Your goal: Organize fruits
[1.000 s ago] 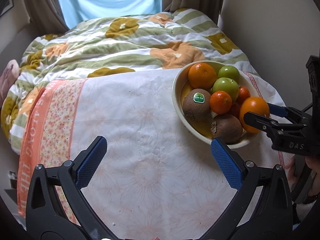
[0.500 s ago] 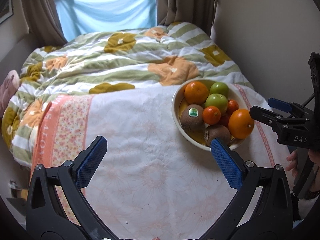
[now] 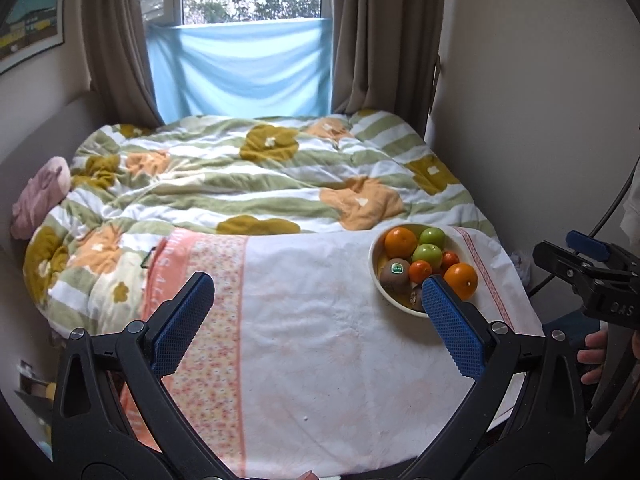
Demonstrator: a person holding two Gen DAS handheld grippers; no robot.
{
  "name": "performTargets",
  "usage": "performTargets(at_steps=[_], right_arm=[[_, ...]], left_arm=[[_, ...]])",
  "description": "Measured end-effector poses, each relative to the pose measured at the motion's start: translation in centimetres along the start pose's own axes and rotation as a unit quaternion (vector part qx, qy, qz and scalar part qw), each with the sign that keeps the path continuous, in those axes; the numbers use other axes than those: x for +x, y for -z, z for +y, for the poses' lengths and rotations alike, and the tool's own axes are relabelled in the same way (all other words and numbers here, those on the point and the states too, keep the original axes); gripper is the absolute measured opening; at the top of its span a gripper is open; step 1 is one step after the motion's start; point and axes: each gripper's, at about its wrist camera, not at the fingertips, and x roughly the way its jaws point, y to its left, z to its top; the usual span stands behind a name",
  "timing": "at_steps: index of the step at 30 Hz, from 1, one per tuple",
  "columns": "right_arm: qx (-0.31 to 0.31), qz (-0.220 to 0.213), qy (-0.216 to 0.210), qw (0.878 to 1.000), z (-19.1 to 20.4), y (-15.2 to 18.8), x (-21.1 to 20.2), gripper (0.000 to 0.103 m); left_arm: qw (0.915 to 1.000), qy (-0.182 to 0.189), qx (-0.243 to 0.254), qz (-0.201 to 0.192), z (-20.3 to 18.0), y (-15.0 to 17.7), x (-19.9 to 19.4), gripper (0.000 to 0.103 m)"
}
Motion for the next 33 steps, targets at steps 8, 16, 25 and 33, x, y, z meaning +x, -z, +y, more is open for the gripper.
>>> performTargets(at_steps=[8, 16, 25, 33], right_arm=[[-0.012, -0.013, 0.033, 0.999, 3.2, 1.4, -3.5, 0.103], [-0.026, -0.016, 0.053, 0.998, 4.6, 2.9, -4.0, 0.103], [-0.022, -0.022, 0.052, 0.998, 5.1, 2.7, -4.3, 0.103], [-0.02, -0.022, 0.052, 0.998, 5.0, 2.5, -4.2, 0.103]], left_arm=[[0.9994, -0.021, 0.005, -0.027, 0.9, 2.2, -3.5, 0.103], [0.9987, -0.027, -0.004, -0.044, 1.6, 3.1, -4.8, 0.103], [0.9987, -0.023, -0.001, -0.046, 1.6, 3.0, -4.7, 0.103], [0.9986, -0.022, 0.002, -0.047, 1.4, 2.9, -4.5, 0.103]])
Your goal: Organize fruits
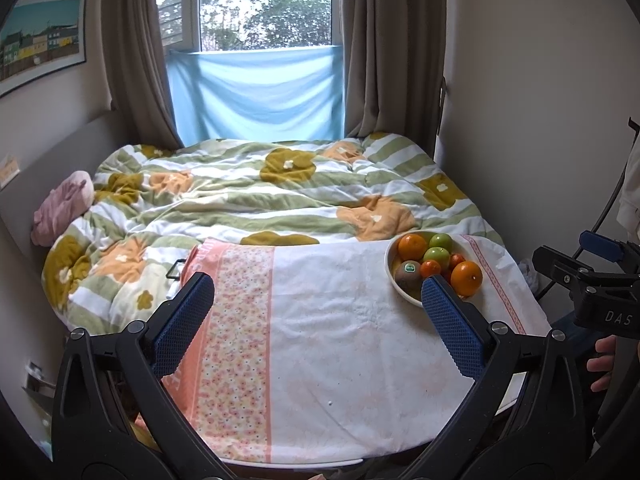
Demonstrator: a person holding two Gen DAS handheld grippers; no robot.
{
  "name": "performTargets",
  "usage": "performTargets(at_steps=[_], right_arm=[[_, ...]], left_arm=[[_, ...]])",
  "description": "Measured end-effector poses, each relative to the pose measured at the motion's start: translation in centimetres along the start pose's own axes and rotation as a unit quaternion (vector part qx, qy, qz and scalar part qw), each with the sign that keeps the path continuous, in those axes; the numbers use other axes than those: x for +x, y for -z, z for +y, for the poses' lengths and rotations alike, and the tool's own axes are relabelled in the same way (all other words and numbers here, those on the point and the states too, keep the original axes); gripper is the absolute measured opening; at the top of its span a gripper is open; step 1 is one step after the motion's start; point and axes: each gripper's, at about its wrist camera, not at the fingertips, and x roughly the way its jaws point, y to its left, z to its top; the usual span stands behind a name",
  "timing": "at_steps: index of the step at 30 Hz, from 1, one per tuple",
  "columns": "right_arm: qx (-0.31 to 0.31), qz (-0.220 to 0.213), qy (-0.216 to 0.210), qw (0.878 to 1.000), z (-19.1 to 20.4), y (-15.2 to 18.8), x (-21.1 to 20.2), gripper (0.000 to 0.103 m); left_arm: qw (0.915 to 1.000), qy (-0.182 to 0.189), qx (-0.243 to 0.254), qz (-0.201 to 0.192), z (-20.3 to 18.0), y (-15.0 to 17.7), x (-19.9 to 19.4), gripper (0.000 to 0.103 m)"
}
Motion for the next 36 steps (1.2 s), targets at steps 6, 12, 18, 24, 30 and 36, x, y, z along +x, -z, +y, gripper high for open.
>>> performTargets(at_steps=[6, 12, 18, 24, 30, 36], right_arm=[[0.005, -0.001, 0.002, 1.0, -0.22, -0.37, 0.21, 0.103], [0.013, -0.001, 0.005, 1.0, -0.74, -0.75, 0.5, 0.103], [0.012, -0.001, 0.004, 1.0, -0.79, -0.71, 0.5, 0.103], [0.012, -0.001, 0.004, 1.0, -0.8, -0.7, 0.51, 0.103], [0.012, -0.001, 0.005, 1.0, -0.79, -0.78, 0.57, 0.103], [0.012, -0.002, 0.003, 1.0, -0.75, -0.81, 0.57, 0.103]], left_arm=[[1.0, 0.001, 0.003, 0.003, -0.27, -0.12, 0.14, 0.103], [1.0, 0.002, 0.004, 0.003, -0.36, -0.25, 0.28, 0.103], [1.0, 0.002, 0.004, 0.003, -0.4, -0.26, 0.29, 0.103], [1.0, 0.002, 0.004, 0.003, -0.38, -0.29, 0.3, 0.103], [1.0, 0.002, 0.004, 0.003, -0.39, -0.31, 0.29, 0.103], [0.9999, -0.004, 0.009, -0.006, -0.44, -0.15, 0.31, 0.103]])
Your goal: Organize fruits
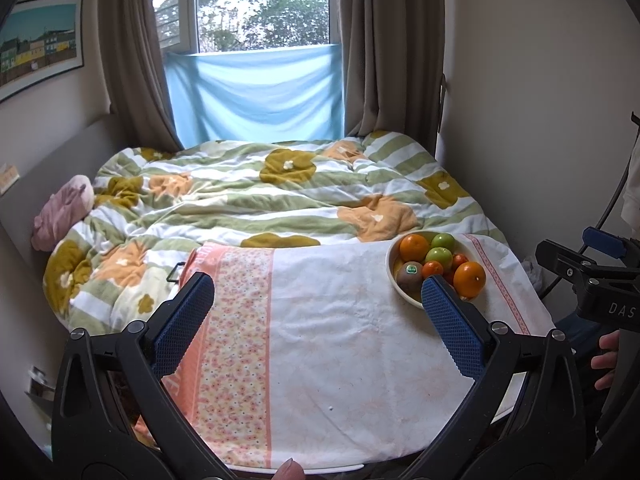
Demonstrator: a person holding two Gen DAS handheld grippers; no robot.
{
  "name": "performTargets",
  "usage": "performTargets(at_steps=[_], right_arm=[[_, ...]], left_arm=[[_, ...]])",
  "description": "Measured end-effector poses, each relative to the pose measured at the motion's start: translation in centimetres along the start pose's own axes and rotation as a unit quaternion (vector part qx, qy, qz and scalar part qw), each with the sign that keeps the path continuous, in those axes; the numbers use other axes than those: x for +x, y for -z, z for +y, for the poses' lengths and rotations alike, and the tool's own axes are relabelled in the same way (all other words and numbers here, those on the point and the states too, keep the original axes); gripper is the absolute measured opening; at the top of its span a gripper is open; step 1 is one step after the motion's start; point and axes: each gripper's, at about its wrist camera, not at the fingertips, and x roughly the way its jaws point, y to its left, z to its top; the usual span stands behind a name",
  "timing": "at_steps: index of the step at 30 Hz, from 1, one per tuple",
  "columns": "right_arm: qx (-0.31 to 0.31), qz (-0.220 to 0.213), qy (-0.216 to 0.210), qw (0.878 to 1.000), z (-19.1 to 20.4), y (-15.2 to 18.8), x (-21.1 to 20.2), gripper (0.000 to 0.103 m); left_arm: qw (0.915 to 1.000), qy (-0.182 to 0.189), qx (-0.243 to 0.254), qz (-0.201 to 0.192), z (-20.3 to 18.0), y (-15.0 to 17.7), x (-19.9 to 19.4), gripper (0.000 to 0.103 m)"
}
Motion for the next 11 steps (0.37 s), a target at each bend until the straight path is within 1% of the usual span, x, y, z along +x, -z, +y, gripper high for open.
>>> performTargets(at_steps=[3, 11], right_arm=[[0.0, 0.0, 0.0, 1.0, -0.17, 0.2, 0.01, 0.103], [0.0, 0.001, 0.001, 1.0, -0.12, 0.22, 0.0, 0.103]], left_arm=[[0.9999, -0.012, 0.007, -0.003, -0.14, 0.21, 0.05, 0.103], [0.9999, -0.011, 0.007, -0.008, 0.04, 0.19, 0.11, 0.103]])
